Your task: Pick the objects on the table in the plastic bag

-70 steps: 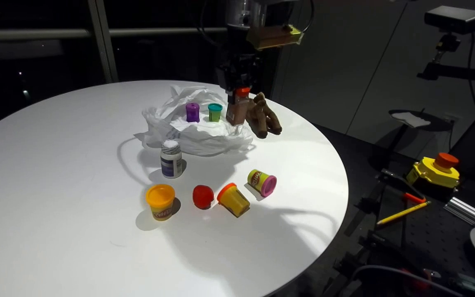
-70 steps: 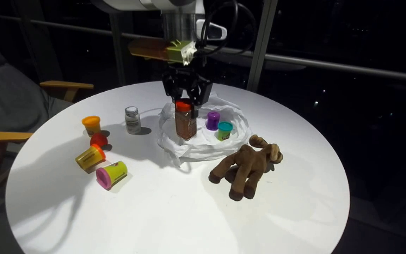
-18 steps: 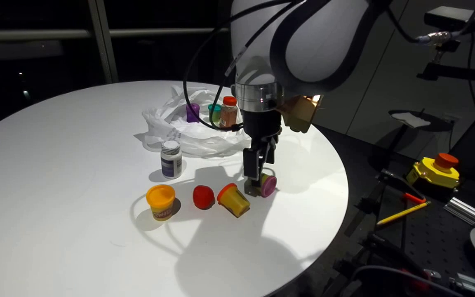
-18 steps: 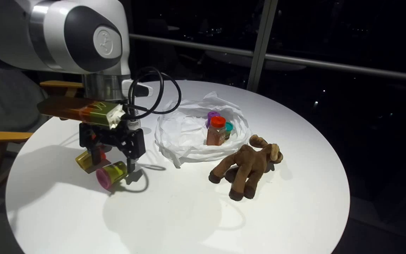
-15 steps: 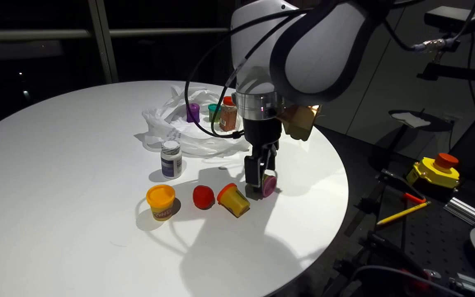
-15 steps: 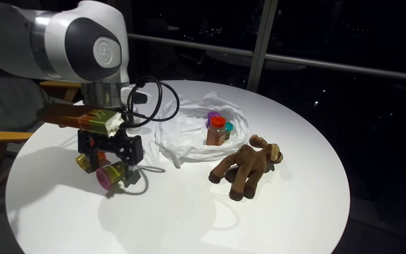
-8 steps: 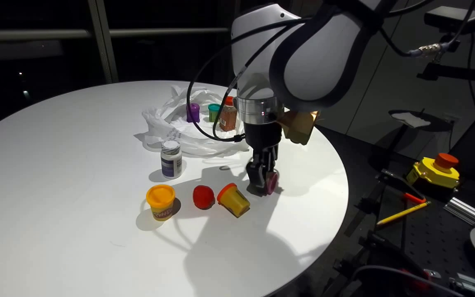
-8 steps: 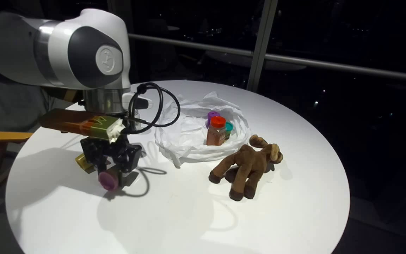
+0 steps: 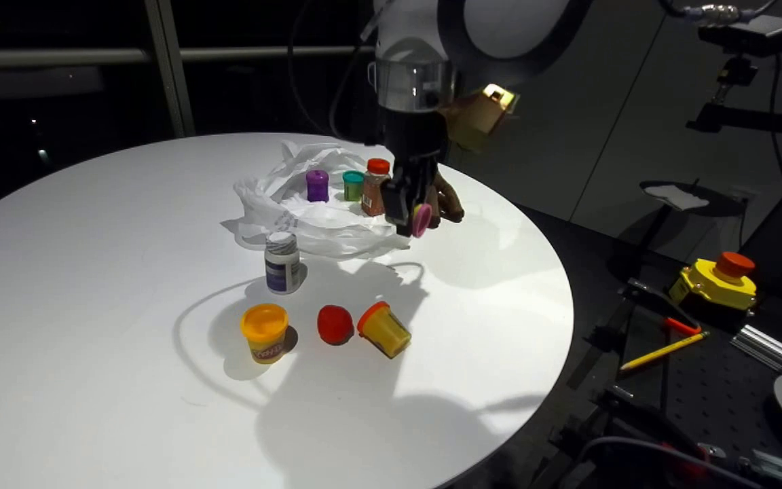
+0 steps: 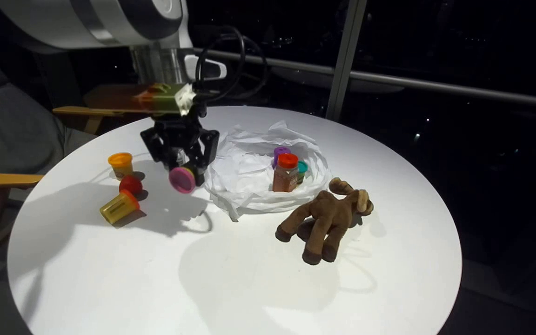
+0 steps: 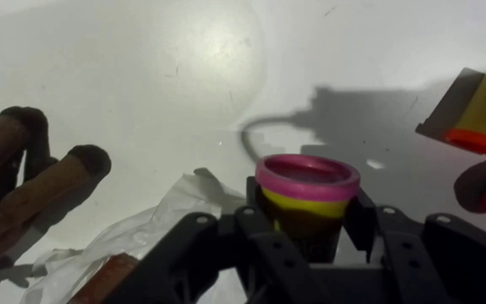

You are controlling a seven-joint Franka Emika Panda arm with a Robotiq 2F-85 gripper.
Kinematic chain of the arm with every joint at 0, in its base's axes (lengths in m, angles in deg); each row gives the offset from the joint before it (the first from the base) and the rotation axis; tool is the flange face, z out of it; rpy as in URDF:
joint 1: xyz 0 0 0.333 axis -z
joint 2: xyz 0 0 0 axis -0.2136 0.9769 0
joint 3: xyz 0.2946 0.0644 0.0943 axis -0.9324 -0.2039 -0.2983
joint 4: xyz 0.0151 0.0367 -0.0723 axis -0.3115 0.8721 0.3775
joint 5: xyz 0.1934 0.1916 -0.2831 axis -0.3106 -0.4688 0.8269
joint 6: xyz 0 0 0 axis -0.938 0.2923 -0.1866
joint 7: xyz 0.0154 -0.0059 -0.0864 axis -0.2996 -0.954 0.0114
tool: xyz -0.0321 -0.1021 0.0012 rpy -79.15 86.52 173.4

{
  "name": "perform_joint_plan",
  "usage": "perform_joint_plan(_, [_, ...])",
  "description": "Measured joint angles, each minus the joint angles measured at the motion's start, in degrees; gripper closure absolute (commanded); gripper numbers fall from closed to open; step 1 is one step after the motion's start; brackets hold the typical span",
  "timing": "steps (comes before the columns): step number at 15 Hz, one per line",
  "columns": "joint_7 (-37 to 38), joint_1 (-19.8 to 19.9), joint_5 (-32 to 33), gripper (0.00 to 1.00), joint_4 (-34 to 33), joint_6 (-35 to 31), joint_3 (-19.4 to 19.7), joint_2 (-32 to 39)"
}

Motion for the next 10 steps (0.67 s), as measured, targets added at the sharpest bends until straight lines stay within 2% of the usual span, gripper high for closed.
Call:
perform_joint_plan(4, [-0.24, 0.44, 1.34, 0.78, -7.52, 1.88, 0.83, 0.92])
perform_joint_plan(10, [-0.32, 1.40, 1.35, 0.78, -18.61, -0.39, 3.03, 12.56])
